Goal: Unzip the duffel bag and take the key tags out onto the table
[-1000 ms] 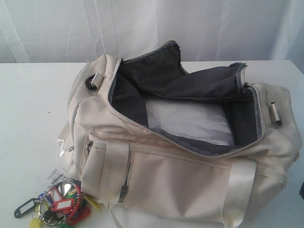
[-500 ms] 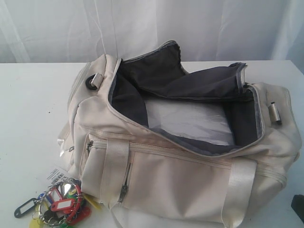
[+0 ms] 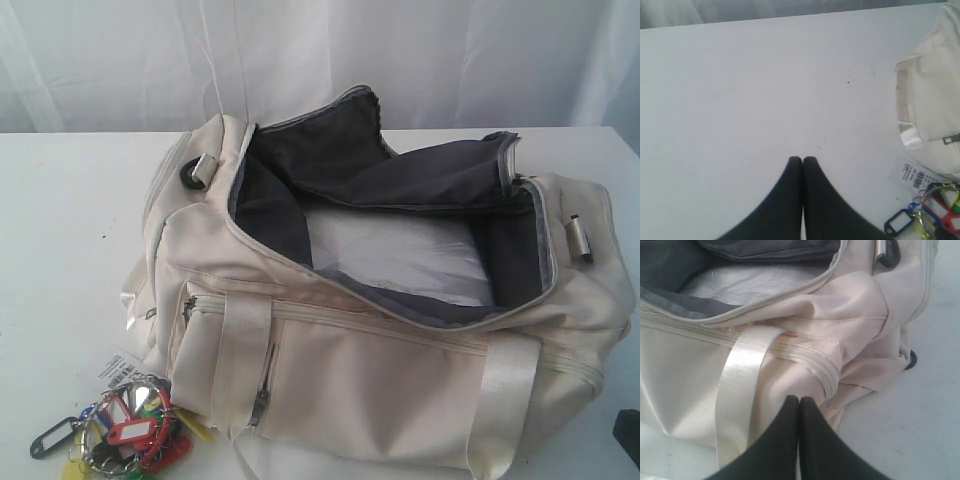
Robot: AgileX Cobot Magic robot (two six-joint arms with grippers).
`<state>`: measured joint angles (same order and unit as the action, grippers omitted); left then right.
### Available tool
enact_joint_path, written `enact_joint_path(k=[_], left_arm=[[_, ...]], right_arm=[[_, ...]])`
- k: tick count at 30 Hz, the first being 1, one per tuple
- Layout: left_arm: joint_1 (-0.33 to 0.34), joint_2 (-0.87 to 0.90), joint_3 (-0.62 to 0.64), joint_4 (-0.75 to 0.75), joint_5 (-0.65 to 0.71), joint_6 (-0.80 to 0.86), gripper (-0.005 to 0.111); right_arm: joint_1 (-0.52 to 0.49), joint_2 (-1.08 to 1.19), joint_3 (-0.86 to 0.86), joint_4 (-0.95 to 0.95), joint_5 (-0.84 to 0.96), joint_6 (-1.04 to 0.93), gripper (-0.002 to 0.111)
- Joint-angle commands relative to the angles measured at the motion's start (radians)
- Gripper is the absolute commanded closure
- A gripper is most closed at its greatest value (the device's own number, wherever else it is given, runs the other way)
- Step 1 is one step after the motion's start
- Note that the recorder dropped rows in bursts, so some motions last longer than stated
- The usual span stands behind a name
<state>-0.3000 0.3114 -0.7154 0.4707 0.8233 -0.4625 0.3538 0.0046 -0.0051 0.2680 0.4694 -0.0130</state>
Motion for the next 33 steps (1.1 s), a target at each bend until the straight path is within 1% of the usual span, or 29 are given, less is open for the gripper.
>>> enact_joint_path(k=[1,5,8,11,23,33], left_arm=[[0.120,-0.008,0.006,0.007,0.006,-0.009,0.106],[0.202,-0.008,0.006,0.007,0.006,-0.009,0.106],[0.237,-0.008,0.006,0.007,0.006,-0.009,0.106],[0.254,-0.013,0.006,0.007,0.006,-0.009,0.106],[0.259,-0.120,0.006,0.007,0.006,-0.009,0.106],[0.259,-0.286,0.006,0.009,0.006,-0.009,0.106]], right_arm=[[-0.005,-0.005,0.005,-0.003,-0.011,-0.010,0.108],[-0.005,-0.005,0.005,-0.003,-0.011,-0.010,0.108],[-0.005,-0.005,0.005,-0.003,-0.011,-0.010,0.108],[-0.005,-0.005,0.005,-0.003,-0.011,-0.010,0.108],[-0.005,-0.005,0.005,-0.003,-0.011,-0.010,0.108],[-0.005,-0.005,0.005,-0.003,-0.011,-0.010,0.108]])
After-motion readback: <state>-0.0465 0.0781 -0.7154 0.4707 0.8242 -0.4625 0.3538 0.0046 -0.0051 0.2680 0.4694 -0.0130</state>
